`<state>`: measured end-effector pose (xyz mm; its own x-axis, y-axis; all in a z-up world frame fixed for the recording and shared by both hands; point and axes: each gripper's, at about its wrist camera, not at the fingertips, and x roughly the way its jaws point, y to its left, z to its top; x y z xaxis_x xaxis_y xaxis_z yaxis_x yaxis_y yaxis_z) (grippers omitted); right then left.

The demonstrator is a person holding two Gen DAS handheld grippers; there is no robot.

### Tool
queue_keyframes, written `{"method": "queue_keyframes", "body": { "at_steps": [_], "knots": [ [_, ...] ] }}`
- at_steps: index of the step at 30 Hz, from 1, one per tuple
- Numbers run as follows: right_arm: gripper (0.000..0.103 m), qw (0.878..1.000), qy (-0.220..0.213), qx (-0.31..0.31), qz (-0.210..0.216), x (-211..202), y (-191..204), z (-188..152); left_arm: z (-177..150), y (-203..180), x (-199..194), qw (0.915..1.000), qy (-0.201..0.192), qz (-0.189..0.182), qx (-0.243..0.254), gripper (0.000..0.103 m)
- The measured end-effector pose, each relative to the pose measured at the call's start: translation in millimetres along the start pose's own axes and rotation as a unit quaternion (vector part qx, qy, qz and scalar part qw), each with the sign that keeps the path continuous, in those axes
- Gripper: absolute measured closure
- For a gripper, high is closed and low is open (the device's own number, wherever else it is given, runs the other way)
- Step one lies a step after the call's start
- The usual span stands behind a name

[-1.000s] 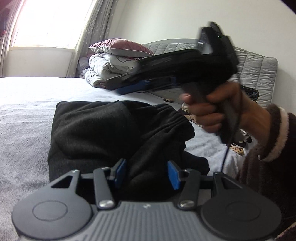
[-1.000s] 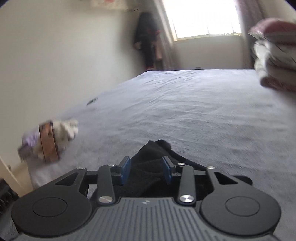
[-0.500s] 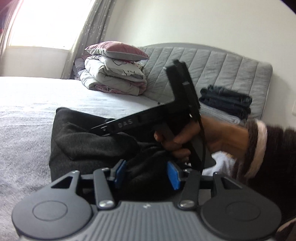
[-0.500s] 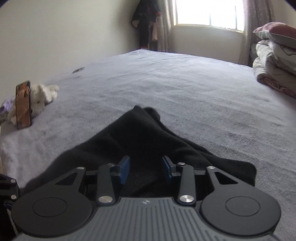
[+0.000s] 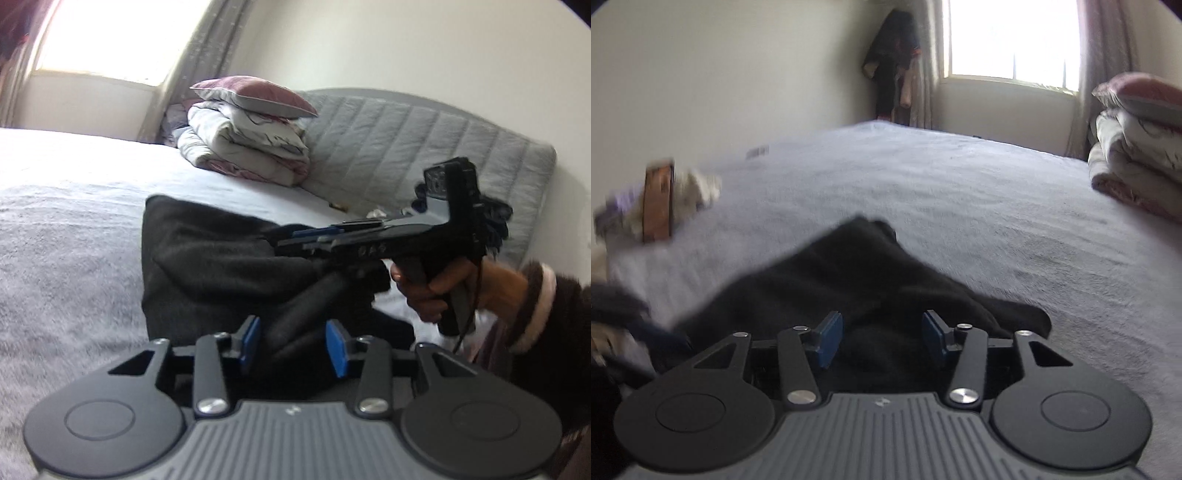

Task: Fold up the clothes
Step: 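Gather the folded black bundle with both grippers and lift it off the bed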

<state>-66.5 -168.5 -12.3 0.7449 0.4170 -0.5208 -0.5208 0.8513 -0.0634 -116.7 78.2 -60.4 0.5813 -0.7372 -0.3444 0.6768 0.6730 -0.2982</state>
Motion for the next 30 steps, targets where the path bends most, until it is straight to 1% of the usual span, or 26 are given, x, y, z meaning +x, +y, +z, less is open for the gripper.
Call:
{"method": "queue_keyframes", "body": {
  "at_steps": [1,2,4,5,6,7,8,10,11,12,15,17,19,20,23,26,28,30],
  "knots": [
    [0.052,1.000,-0.005,-0.006,-0.005,-0.5,2.5,-3.8,0.5,-0.8,0.4,1.0000,0.002,0.000,0.007,0.062],
    [0.052,1.000,-0.006,0.001,-0.003,-2.3,1.3,-2.9,3.9,0.7,0.2,0.9999,0.005,-0.003,0.009,0.062],
    [0.052,1.000,-0.007,0.027,0.008,-7.7,-5.5,2.4,17.0,11.6,-2.5,0.9997,0.008,-0.017,-0.018,0.062],
    [0.052,0.999,-0.010,0.049,0.017,-12.6,-12.0,4.9,24.1,17.8,-3.9,0.9990,0.007,-0.022,-0.038,0.060],
    [0.052,0.997,-0.015,0.074,0.026,-18.1,-19.7,6.6,30.9,22.3,-5.1,0.9984,0.004,-0.022,-0.052,0.056],
    [0.052,0.994,-0.018,0.098,0.034,-23.9,-27.1,8.0,36.9,26.1,-6.4,0.9981,-0.001,-0.014,-0.060,0.043],
    [0.051,0.991,-0.022,0.122,0.041,-29.7,-34.4,9.5,42.3,29.8,-7.8,0.9978,-0.007,-0.004,-0.066,0.034],
    [0.046,0.986,-0.027,0.158,0.052,-41.1,-46.6,11.4,50.3,40.2,-8.8,0.9960,-0.014,0.010,-0.087,0.029],
    [0.043,0.984,-0.029,0.169,0.055,-45.8,-51.0,11.9,53.8,47.2,-7.8,0.9943,-0.011,0.011,-0.106,0.024],
    [0.041,0.982,-0.031,0.178,0.055,-50.2,-55.0,12.1,57.0,54.5,-6.2,0.9920,-0.007,0.010,-0.125,0.021],
    [0.034,0.979,-0.032,0.197,0.038,-60.7,-61.9,11.9,61.1,72.4,-0.2,0.9830,0.004,0.012,-0.183,0.015],
    [0.033,0.977,-0.025,0.208,0.030,-62.5,-65.0,9.1,61.7,79.9,4.9,0.9777,0.007,0.017,-0.209,0.008],
    [0.033,0.975,-0.013,0.221,0.025,-61.7,-69.2,4.9,62.1,84.7,12.1,0.9740,0.014,0.024,-0.225,0.005],
    [0.033,0.973,-0.005,0.230,0.025,-59.6,-72.1,1.9,62.2,87.0,15.7,0.9725,0.021,0.026,-0.230,0.001],
    [0.033,0.965,0.026,0.260,0.025,-51.5,-78.2,-6.9,62.2,91.8,25.7,0.9704,0.046,0.027,-0.235,0.000],
    [0.033,0.954,0.044,0.295,0.033,-48.9,-83.7,-15.3,61.1,94.9,34.1,0.9662,0.074,0.035,-0.244,0.000],
    [0.033,0.943,0.047,0.326,0.046,-48.8,-89.4,-22.0,59.7,96.1,38.6,0.9635,0.083,0.033,-0.252,0.000],
    [0.033,0.928,0.050,0.363,0.063,-48.0,-96.1,-28.4,58.9,97.4,43.5,0.9614,0.088,0.023,-0.260,0.000]
  ]
}}
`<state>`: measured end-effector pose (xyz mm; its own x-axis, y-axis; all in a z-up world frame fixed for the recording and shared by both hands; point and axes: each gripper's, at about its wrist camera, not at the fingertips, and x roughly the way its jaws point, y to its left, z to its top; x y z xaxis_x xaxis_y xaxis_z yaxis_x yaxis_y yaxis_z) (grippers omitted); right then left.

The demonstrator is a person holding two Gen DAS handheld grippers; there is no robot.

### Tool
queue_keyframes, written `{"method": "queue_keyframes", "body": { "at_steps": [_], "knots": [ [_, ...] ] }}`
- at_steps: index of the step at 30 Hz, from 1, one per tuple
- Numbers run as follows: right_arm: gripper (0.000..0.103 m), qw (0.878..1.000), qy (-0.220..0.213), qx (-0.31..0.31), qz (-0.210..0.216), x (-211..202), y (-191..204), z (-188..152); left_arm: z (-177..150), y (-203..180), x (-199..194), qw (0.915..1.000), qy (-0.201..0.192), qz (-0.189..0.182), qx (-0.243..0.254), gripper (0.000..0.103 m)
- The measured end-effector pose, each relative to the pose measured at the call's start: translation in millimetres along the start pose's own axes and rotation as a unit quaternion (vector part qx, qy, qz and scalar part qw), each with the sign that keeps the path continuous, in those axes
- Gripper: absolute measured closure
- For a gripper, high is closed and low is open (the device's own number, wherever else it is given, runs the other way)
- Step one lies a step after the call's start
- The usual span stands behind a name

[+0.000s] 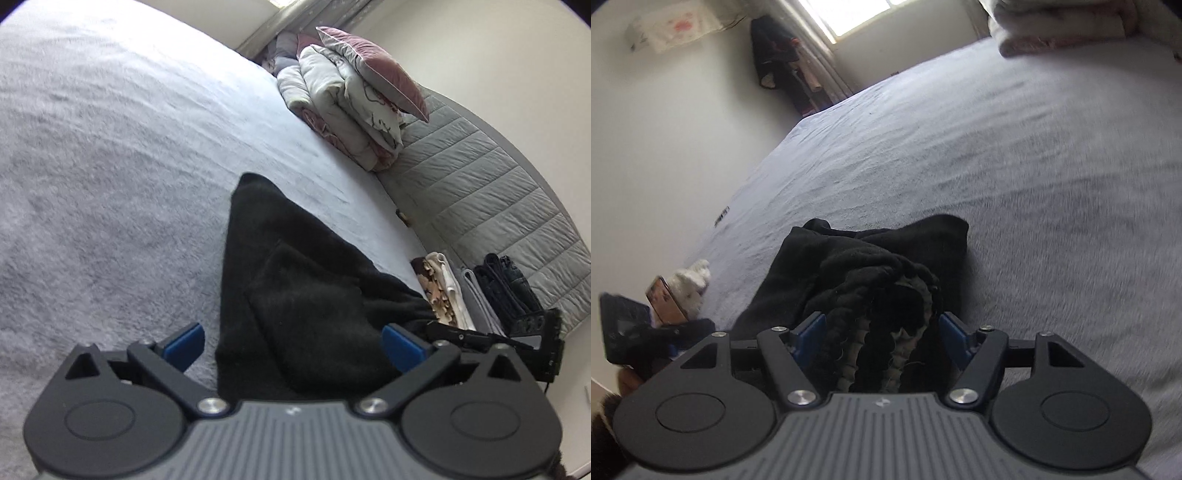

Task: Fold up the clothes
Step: 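Gather the folded black bundle with both grippers and lift it off the bed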

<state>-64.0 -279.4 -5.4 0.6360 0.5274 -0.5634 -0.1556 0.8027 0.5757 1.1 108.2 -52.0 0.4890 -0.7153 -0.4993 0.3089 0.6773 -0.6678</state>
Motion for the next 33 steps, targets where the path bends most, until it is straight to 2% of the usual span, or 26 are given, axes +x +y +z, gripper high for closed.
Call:
{"method": "queue_keyframes", "body": {
  "at_steps": [3,5,7,11,15,17,20,24,33],
  "knots": [
    [0.033,0.994,0.017,0.099,0.035,3.1,-23.0,-0.1,4.6,1.9,8.5,0.9998,0.016,-0.009,-0.004,0.000],
    [0.032,0.983,0.028,0.170,0.059,5.6,-38.0,-0.9,9.5,5.0,13.4,0.9995,0.027,-0.010,-0.012,0.000],
    [0.032,0.975,0.030,0.205,0.075,7.0,-45.6,-2.8,14.3,10.0,17.2,0.9987,0.033,-0.011,-0.037,0.000],
    [0.027,0.976,0.024,0.206,0.070,9.7,-42.5,-1.0,21.7,15.7,25.2,0.9969,0.056,-0.021,-0.053,0.000],
    [0.023,0.978,0.020,0.202,0.054,13.0,-37.3,3.1,23.7,23.2,40.5,0.9932,0.093,-0.006,-0.069,0.000],
    [0.021,0.979,0.019,0.196,0.049,15.2,-34.7,3.8,23.0,21.1,43.3,0.9934,0.097,-0.001,-0.060,0.000],
    [0.012,0.978,0.020,0.202,0.043,23.7,-35.4,1.6,21.5,14.6,46.0,0.9938,0.105,0.011,-0.036,0.000],
    [0.003,0.973,0.025,0.222,0.053,35.9,-40.6,-2.6,16.6,10.4,45.5,0.9943,0.102,0.021,-0.023,0.000],
    [0.001,0.978,0.019,0.204,0.045,40.8,-35.4,-3.3,11.1,17.6,43.8,0.9953,0.073,0.031,-0.056,0.000]
  ]
}}
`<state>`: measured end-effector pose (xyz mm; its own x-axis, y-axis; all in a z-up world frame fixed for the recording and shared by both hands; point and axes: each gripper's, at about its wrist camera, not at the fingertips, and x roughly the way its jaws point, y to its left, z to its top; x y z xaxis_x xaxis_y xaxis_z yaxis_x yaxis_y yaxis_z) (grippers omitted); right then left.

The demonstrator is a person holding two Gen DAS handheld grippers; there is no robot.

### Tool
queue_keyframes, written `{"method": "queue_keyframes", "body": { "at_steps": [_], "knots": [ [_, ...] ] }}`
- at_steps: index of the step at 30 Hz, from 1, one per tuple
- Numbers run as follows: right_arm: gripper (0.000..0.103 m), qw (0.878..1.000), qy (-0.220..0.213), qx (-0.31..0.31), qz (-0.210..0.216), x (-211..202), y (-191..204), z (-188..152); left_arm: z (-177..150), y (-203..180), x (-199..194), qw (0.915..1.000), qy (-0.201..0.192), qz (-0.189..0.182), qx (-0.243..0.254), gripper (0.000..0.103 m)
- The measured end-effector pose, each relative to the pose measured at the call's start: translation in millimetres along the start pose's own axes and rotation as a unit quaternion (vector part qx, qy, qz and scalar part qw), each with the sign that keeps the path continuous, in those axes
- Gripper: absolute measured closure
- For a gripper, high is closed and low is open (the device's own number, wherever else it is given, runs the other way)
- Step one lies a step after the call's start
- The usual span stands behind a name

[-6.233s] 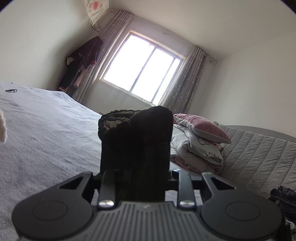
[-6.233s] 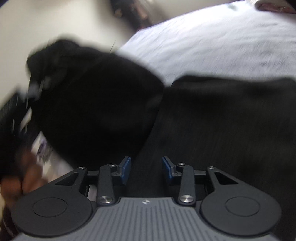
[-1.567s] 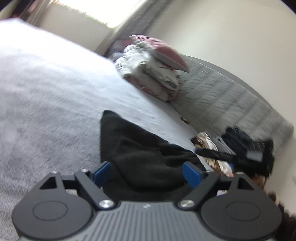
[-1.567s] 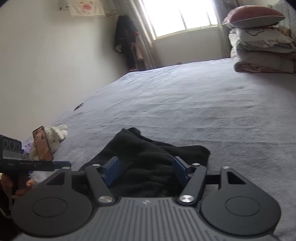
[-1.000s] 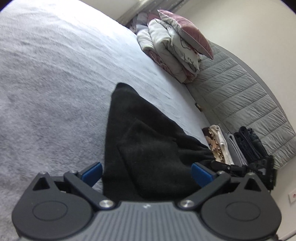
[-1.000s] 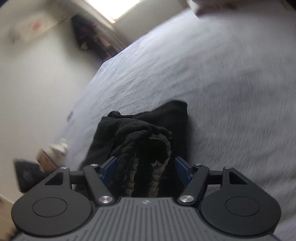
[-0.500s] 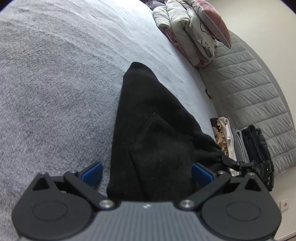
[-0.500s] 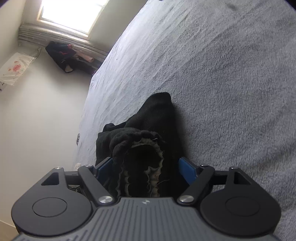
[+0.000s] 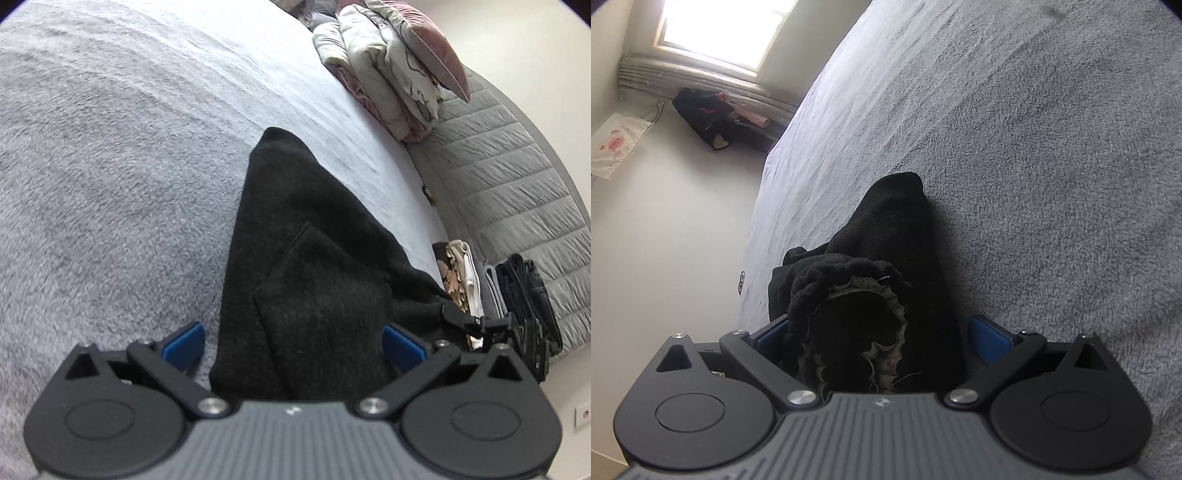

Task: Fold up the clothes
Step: 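Gather the folded black bundle with both grippers and lift it off the bed, then carry the black bundle with both grippers toward the clothes stack by the headboard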

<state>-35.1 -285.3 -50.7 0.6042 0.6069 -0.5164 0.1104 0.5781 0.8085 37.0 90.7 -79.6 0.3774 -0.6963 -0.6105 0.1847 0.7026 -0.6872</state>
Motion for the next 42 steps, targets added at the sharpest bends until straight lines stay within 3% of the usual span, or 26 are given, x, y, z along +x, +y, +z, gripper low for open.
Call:
{"method": "queue_keyframes", "body": {
  "at_steps": [6,14,16,18,21,26,34,42],
  "knots": [
    [0.000,0.998,0.000,-0.068,-0.020,7.8,8.3,-5.0,-6.7,0.6,-0.2,0.9994,-0.019,-0.006,0.030,0.000],
    [0.001,0.989,-0.008,-0.142,-0.042,27.7,26.8,-12.4,9.7,5.6,8.2,0.9997,0.015,-0.019,0.002,0.000],
    [0.009,0.986,-0.014,-0.158,-0.051,32.2,30.9,-13.7,9.8,5.5,11.5,0.9996,0.007,-0.026,-0.003,0.002],
    [0.024,0.985,-0.017,-0.164,-0.059,33.3,34.1,-13.3,8.5,4.0,14.4,0.9998,-0.001,-0.018,-0.004,0.022],
    [0.038,0.984,-0.017,-0.164,-0.059,31.5,37.0,-13.2,6.9,-1.3,15.7,0.9999,-0.011,-0.001,0.008,0.030],
    [0.048,0.985,-0.025,-0.163,-0.045,19.3,41.3,-16.0,6.5,-23.0,8.5,0.9992,-0.022,0.019,0.030,0.043],
    [0.049,0.985,-0.056,-0.152,-0.059,-14.4,53.8,-11.8,18.3,-56.3,11.0,0.9986,-0.012,0.006,0.052,0.047],
    [0.043,0.989,-0.040,-0.101,-0.101,-25.3,29.9,-2.0,22.0,-66.5,43.8,0.9967,0.046,0.010,0.066,0.042]
  ]
}}
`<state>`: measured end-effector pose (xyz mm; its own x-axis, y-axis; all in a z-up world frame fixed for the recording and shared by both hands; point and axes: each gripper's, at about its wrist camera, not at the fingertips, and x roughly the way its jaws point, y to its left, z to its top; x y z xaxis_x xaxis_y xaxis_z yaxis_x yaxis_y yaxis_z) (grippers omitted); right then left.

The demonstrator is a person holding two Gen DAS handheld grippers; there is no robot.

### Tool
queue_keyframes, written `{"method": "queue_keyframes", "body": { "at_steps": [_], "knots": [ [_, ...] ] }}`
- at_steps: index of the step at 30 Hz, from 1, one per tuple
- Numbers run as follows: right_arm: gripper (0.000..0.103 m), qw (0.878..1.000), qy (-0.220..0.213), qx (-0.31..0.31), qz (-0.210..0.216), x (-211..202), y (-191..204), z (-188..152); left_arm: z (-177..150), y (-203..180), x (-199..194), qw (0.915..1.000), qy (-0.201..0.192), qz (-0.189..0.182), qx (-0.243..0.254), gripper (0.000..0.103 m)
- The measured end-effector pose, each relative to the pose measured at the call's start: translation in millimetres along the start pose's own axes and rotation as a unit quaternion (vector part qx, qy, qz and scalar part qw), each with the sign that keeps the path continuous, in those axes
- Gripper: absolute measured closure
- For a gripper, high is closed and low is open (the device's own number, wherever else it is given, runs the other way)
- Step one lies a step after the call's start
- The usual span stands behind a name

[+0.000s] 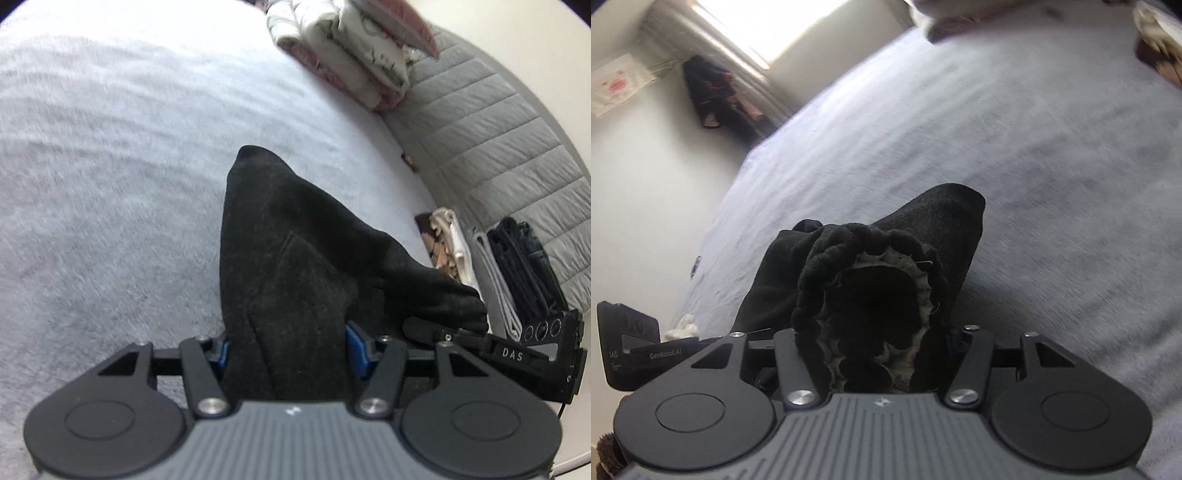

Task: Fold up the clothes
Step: 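Carry the black bundle with both grippers toward the clothes stack by the headboard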

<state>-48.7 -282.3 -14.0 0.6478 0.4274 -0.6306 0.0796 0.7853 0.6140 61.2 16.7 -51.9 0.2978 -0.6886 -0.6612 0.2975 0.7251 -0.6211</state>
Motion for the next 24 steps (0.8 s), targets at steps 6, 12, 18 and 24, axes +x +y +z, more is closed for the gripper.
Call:
{"method": "queue_keyframes", "body": {
  "at_steps": [6,12,18,24],
  "knots": [
    [0.031,1.000,0.015,-0.006,0.020,9.6,-16.1,-5.4,-2.1,16.9,7.2,0.9997,0.021,-0.010,0.007,0.028],
    [0.022,0.998,0.019,0.021,0.049,19.4,-31.7,-11.3,-13.4,34.8,16.1,0.9984,0.012,-0.050,-0.024,0.028],
    [0.021,0.998,0.011,0.017,0.054,20.6,-28.5,-13.3,-17.6,30.7,17.2,0.9981,0.009,-0.058,-0.016,0.028],
    [0.022,0.999,0.010,0.010,0.050,21.1,-24.5,-13.5,-17.0,28.8,18.1,0.9981,0.007,-0.058,-0.019,0.030]
  ]
}}
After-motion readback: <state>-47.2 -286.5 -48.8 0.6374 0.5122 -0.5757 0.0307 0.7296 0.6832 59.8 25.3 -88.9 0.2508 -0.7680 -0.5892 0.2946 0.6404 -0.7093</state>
